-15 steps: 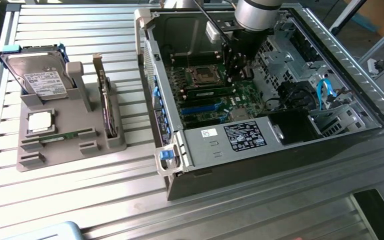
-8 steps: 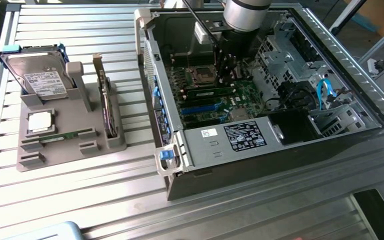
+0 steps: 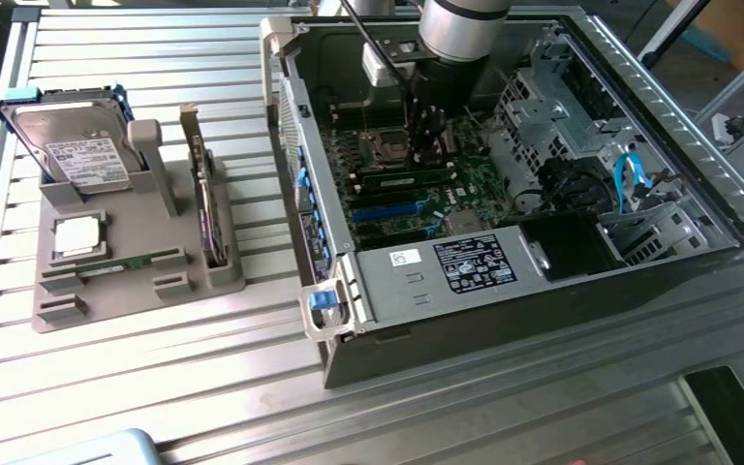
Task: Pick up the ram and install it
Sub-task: 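Press down the ram until it locks into place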
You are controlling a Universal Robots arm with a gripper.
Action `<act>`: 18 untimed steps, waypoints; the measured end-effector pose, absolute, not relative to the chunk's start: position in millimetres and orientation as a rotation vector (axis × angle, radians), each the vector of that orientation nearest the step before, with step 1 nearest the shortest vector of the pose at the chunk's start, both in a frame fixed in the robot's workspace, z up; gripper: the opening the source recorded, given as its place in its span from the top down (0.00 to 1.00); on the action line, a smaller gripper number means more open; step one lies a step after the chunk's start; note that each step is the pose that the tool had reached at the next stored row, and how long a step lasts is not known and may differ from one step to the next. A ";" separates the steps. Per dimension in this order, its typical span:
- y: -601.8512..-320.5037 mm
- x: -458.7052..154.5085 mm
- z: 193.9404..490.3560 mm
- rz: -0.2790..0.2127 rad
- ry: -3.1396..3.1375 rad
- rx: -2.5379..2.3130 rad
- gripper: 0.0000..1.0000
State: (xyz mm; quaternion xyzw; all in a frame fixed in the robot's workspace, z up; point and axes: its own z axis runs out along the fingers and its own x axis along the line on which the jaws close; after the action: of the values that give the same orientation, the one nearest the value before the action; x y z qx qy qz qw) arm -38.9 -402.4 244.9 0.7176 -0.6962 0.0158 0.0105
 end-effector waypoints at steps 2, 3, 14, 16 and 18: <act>-402.4 -41.5 244.9 0.049 -2.173 2.239 0.89; -402.4 -41.5 244.9 0.049 -2.173 2.239 0.89; -402.3 -41.6 241.3 0.049 -2.173 2.240 0.89; -402.4 -41.7 239.6 0.049 -2.173 2.239 0.89; -402.4 -41.7 239.6 0.049 -2.173 2.239 0.89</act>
State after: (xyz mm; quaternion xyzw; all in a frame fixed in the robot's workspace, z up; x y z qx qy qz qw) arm -41.7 -402.4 239.6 0.7176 -0.6962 0.0158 0.0106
